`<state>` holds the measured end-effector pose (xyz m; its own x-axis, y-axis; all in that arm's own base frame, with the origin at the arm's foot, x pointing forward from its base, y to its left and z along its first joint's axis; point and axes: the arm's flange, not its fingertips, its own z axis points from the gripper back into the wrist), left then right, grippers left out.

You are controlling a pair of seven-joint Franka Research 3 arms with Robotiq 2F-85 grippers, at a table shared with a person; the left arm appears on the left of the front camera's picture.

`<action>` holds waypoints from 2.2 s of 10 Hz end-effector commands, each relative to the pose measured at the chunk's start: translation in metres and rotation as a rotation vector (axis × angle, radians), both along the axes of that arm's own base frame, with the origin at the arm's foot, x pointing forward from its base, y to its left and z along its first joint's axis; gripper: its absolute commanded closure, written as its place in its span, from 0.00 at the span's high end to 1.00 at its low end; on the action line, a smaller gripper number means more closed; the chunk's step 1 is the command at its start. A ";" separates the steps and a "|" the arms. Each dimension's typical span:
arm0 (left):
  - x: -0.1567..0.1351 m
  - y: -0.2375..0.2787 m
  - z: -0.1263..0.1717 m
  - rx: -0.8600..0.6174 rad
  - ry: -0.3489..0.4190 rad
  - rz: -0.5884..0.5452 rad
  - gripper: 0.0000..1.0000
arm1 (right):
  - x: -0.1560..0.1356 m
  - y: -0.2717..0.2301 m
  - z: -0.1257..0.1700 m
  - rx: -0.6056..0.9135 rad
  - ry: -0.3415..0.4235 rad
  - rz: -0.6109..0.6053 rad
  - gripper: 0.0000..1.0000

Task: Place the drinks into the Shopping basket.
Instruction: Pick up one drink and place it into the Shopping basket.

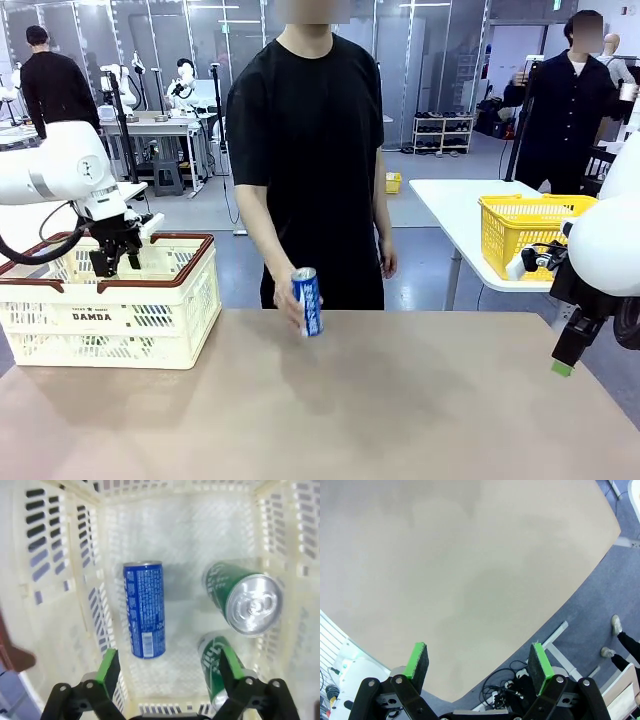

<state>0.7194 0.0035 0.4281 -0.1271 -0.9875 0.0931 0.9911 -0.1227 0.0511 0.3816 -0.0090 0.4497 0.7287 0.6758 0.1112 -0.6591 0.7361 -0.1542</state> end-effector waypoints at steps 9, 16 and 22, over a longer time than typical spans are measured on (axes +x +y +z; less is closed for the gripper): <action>-0.176 -0.032 0.054 0.004 -0.052 -0.276 1.00 | -0.001 0.002 0.000 0.001 -0.002 -0.013 1.00; -0.206 -0.037 0.027 -0.003 -0.078 -0.385 1.00 | -0.001 0.002 0.000 0.001 -0.002 -0.013 1.00; -0.185 -0.017 0.066 0.030 -0.179 -0.306 1.00 | -0.001 0.002 0.000 0.001 -0.002 -0.013 1.00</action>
<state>0.5343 -0.0132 0.4905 -0.4469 -0.8946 0.0085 0.8768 -0.4360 0.2028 0.3816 -0.0090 0.4496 0.7287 0.6758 0.1110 -0.6592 0.7361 -0.1541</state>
